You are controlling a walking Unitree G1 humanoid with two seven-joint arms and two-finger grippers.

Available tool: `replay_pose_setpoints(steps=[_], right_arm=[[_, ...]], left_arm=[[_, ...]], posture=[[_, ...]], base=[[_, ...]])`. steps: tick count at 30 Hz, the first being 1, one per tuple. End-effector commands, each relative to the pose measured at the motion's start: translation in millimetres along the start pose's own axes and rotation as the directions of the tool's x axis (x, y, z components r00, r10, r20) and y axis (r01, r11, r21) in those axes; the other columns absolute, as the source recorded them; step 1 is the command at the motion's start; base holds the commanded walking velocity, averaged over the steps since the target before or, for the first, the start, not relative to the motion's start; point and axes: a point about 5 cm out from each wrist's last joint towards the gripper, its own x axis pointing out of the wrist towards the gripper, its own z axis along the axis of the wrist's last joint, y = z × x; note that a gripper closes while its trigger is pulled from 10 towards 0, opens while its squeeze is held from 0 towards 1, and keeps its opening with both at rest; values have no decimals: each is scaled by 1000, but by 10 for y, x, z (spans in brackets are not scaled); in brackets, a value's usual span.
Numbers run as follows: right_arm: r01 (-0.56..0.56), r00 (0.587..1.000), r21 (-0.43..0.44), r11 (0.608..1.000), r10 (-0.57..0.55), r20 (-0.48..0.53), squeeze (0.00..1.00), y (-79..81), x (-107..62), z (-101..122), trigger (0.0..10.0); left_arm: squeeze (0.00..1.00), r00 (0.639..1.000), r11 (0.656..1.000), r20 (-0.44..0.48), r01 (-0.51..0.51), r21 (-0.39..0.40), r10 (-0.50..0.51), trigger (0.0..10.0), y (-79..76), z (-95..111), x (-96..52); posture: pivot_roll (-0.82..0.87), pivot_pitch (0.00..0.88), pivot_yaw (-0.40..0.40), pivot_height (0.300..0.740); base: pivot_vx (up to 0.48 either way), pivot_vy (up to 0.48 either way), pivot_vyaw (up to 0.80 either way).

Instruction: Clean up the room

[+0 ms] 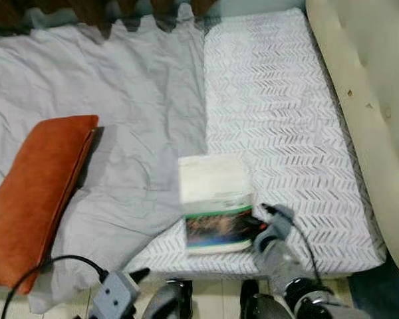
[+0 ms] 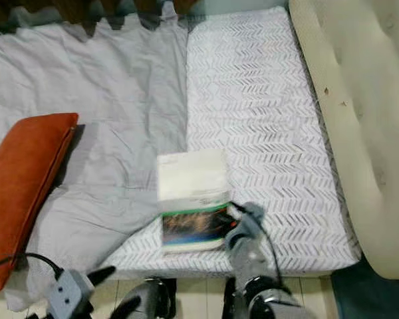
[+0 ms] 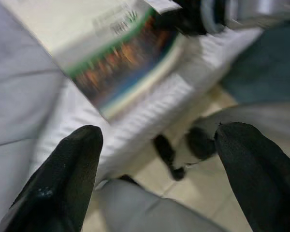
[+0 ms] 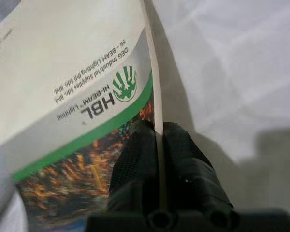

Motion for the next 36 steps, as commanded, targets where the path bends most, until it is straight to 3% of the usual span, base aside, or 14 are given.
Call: replay_pose_setpoints(steps=[1,3,6,8,9,11,16,20,23,25,31,36], right_arm=[[62,998,18,998,-61,-29,0,-88,-50,-127,0],[90,996,18,996,-90,-8,0,-143,-43,-61,0],[106,994,43,993,-106,-10,0,-199,-43,-28,0],[107,994,45,993,-106,-11,0,-201,-43,-29,0],[104,995,64,993,-103,-13,0,-205,-40,-23,0],[99,995,66,993,-99,-12,0,-209,-38,-11,0],[91,996,44,995,-91,-8,0,-216,-33,15,0],[80,997,75,994,-80,-10,0,-205,-26,22,0],[79,997,130,988,-79,-9,0,-177,-9,42,0],[63,998,123,990,-62,-10,0,-145,5,61,0],[-22,999,-31,999,22,-24,0,-19,68,187,0],[-88,995,-221,971,75,-67,0,7,92,269,0]], left_arm=[[0,1000,1000,-23,-2,-24,1,10000,-78,-115,-30],[0,999,999,-22,-42,-18,42,10000,-85,-192,-29],[0,986,977,21,-166,130,165,10000,15,-319,-58],[0,985,974,26,-172,146,170,10000,19,-331,-60],[0,976,951,39,-220,218,216,10000,62,-388,-39],[0,966,935,33,-256,245,256,10000,91,-479,17],[0,957,936,18,-288,203,291,10000,75,-596,166],[0,932,927,60,-361,99,357,10000,56,-680,408],[0,922,917,80,-386,104,379,10000,91,-677,522],[0,918,913,92,-394,108,385,10000,120,-656,538],[0,902,898,145,-424,114,407,10000,209,-611,492],[0,900,901,159,-423,100,405,10000,78,-641,418]], posture=[[237,506,74,740],[232,505,69,740],[224,503,64,740],[224,503,64,740],[204,516,49,740],[190,521,37,740],[151,535,9,740],[107,545,-21,740],[115,538,-27,740],[123,540,-27,740],[162,528,-22,740],[168,520,-28,740]], base=[[0,0,0],[0,0,0],[0,0,0],[0,0,0],[0,0,0],[0,0,0],[0,0,0],[0,0,0],[0,0,0],[0,0,0],[0,0,0],[0,0,0]])
